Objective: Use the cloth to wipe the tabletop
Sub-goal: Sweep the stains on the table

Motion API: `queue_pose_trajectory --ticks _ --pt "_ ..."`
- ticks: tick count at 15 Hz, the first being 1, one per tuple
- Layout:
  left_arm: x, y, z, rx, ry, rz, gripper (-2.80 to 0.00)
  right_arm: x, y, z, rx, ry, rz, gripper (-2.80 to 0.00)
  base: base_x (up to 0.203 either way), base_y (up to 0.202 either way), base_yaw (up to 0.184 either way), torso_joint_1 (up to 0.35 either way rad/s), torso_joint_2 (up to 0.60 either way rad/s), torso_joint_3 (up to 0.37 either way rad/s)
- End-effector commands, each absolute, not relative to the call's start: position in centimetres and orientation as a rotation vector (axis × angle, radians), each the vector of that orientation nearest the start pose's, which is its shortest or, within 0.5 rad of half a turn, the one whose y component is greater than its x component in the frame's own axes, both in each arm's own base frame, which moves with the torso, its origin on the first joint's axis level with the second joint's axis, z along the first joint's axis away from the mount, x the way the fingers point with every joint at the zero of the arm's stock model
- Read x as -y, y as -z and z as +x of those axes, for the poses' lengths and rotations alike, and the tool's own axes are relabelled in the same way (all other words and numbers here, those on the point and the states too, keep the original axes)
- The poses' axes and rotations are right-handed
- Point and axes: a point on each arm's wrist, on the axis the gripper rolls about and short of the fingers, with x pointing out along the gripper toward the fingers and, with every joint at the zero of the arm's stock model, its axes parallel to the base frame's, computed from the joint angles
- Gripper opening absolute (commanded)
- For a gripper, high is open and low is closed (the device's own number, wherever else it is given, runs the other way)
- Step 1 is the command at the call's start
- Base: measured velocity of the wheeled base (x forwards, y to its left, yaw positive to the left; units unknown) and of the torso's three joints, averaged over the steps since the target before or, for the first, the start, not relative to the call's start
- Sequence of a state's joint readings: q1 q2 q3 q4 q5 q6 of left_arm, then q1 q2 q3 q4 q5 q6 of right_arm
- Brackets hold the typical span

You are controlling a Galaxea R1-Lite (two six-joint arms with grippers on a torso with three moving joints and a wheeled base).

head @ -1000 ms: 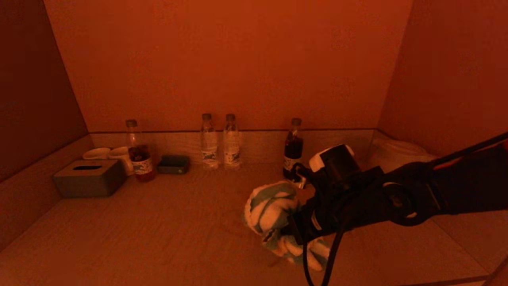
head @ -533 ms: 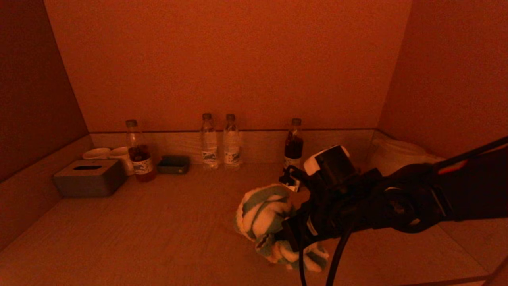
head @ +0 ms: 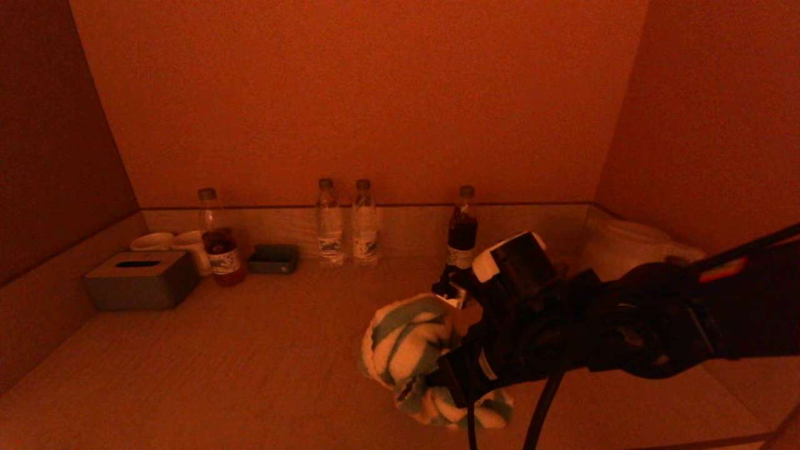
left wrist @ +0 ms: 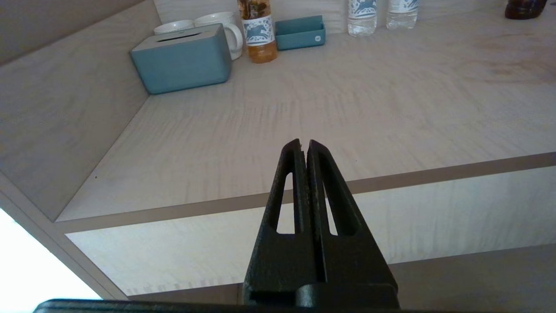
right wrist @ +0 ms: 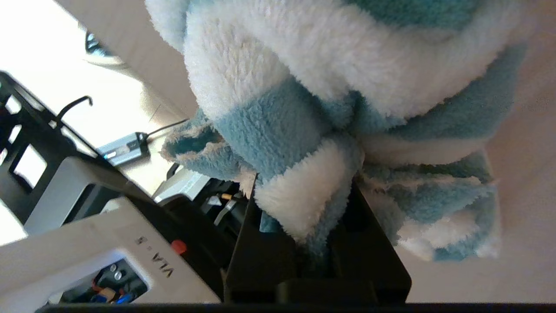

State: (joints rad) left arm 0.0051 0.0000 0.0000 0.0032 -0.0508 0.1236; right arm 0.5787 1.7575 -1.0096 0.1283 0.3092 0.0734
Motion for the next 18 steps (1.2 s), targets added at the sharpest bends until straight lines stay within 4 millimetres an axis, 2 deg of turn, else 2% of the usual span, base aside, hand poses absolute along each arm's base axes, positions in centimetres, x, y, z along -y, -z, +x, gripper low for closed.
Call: queue_pose_trajectory --ticks 1,5,9,10,13,14,15,17,18 --pt "0.1 -7.5 -2.3 0.000 0.046 0.124 -2.80 -17.1 -15.7 24.3 -0.915 -0.810 -0.060 -2.80 0.000 0.000 0.000 0.000 0.00 0.000" --pt "0.1 -7.5 -2.3 0.000 0.046 0.124 -2.80 -17.5 -16.8 22.5 -0.885 -0.858 -0.074 -2.80 0.000 0.000 0.000 0.000 0.00 0.000" --pt "0.1 -7.5 -2.3 0.000 0.046 0.124 -2.80 -17.5 -16.9 22.2 -0.883 -0.864 -0.077 -2.80 0.000 0.000 0.000 0.000 0.00 0.000" --pt "0.1 -7.5 -2.3 0.000 0.045 0.124 -2.80 -17.5 -17.3 21.7 -0.868 -0.877 -0.079 -2.80 0.000 0.000 0.000 0.000 0.00 0.000" --pt "0.1 -7.5 -2.3 0.000 0.045 0.124 -2.80 -16.0 -21.4 18.8 -0.714 -0.919 -0.060 -2.80 0.000 0.000 0.000 0.000 0.00 0.000" --pt "0.1 -7.5 -2.3 0.000 0.045 0.124 -2.80 -15.7 -21.9 18.3 -0.691 -0.923 -0.058 -2.80 0.000 0.000 0.000 0.000 0.00 0.000" --pt "0.1 -7.5 -2.3 0.000 0.045 0.124 -2.80 -15.4 -22.2 18.2 -0.678 -0.916 -0.054 -2.80 0.000 0.000 0.000 0.000 0.00 0.000" --pt "0.1 -7.5 -2.3 0.000 0.045 0.124 -2.80 -13.4 -23.7 18.1 -0.614 -0.857 -0.021 -2.80 0.000 0.000 0.000 0.000 0.00 0.000" --pt "0.1 -7.5 -2.3 0.000 0.045 0.124 -2.80 -13.3 -23.7 18.1 -0.610 -0.853 -0.019 -2.80 0.000 0.000 0.000 0.000 0.00 0.000"
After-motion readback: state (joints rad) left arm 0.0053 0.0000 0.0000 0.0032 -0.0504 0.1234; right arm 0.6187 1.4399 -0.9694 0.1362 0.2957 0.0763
